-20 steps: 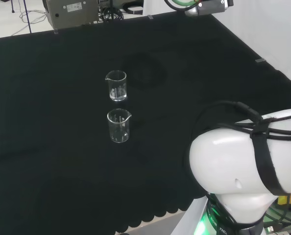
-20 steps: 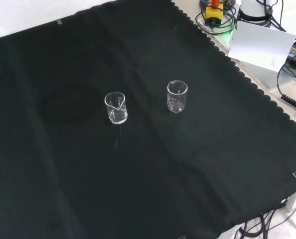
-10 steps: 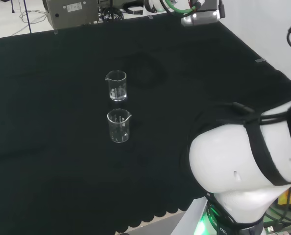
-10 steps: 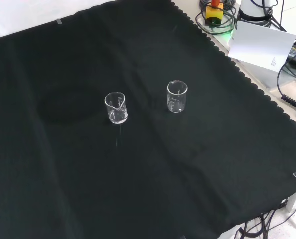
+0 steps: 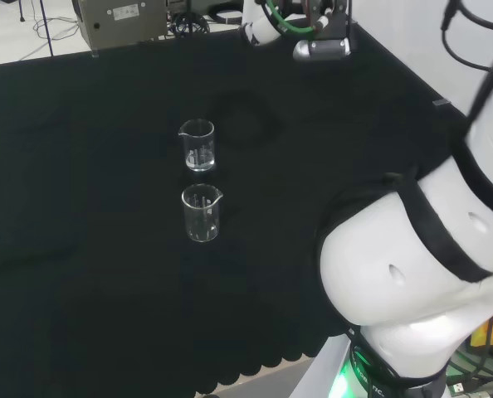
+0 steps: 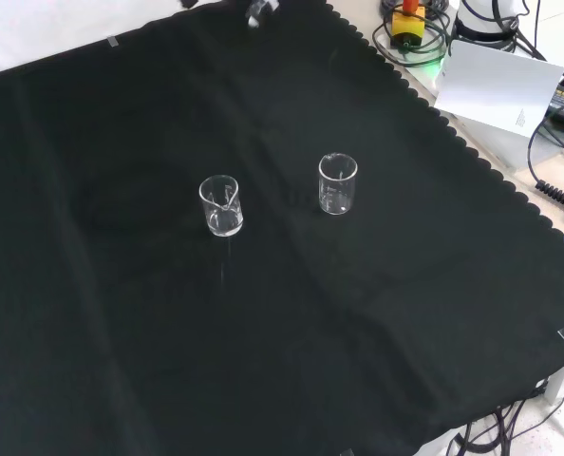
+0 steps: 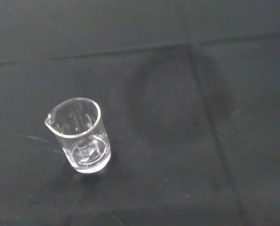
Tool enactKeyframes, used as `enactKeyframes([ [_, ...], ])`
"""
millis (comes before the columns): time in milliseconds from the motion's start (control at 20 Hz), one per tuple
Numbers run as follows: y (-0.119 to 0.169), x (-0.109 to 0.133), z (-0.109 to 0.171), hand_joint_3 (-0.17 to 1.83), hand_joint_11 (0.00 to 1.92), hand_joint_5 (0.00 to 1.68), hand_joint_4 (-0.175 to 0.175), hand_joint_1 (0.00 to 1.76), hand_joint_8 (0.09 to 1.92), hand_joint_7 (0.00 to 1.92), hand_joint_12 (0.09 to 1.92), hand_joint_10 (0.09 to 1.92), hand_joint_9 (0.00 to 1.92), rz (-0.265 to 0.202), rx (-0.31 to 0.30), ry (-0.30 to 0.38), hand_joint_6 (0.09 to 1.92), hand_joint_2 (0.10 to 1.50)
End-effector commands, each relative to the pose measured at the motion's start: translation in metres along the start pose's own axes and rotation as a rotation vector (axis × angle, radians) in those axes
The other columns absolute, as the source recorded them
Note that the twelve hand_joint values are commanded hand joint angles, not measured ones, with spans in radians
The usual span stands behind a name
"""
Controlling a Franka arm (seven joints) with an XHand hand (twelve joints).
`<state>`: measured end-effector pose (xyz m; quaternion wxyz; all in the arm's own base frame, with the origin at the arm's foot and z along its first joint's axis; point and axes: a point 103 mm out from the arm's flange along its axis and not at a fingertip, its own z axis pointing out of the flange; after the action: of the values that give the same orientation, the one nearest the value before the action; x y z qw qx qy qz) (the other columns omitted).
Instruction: Pick up the beaker on the right.
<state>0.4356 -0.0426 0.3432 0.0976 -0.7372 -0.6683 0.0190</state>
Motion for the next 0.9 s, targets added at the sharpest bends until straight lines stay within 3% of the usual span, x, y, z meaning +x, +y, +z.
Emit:
enactKeyframes([
  [50, 0.074, -0.004, 0.048, 0.35, 0.0, 0.29, -0.027, 0.55, 0.66, 0.14, 1.44, 0.72, 0.29, -0.091, 0.009, 0.095, 0.09, 0.91],
  [400, 0.096, 0.011, 0.097, 0.42, 0.0, 0.29, -0.025, 0.68, 0.66, 0.15, 1.43, 0.71, 0.31, -0.159, 0.059, 0.151, 0.09, 0.77],
  [650, 0.108, 0.018, 0.119, 0.49, 0.0, 0.3, -0.027, 0.71, 0.67, 0.16, 1.43, 0.7, 0.33, -0.196, 0.075, 0.185, 0.09, 0.7],
  [750, 0.111, 0.021, 0.126, 0.5, 0.0, 0.3, -0.028, 0.7, 0.67, 0.17, 1.43, 0.7, 0.33, -0.2, 0.055, 0.189, 0.09, 0.69],
  [900, 0.116, 0.026, 0.137, 0.51, 0.0, 0.34, -0.035, 0.69, 0.69, 0.26, 1.44, 0.7, 0.39, -0.22, 0.081, 0.2, 0.09, 0.68],
])
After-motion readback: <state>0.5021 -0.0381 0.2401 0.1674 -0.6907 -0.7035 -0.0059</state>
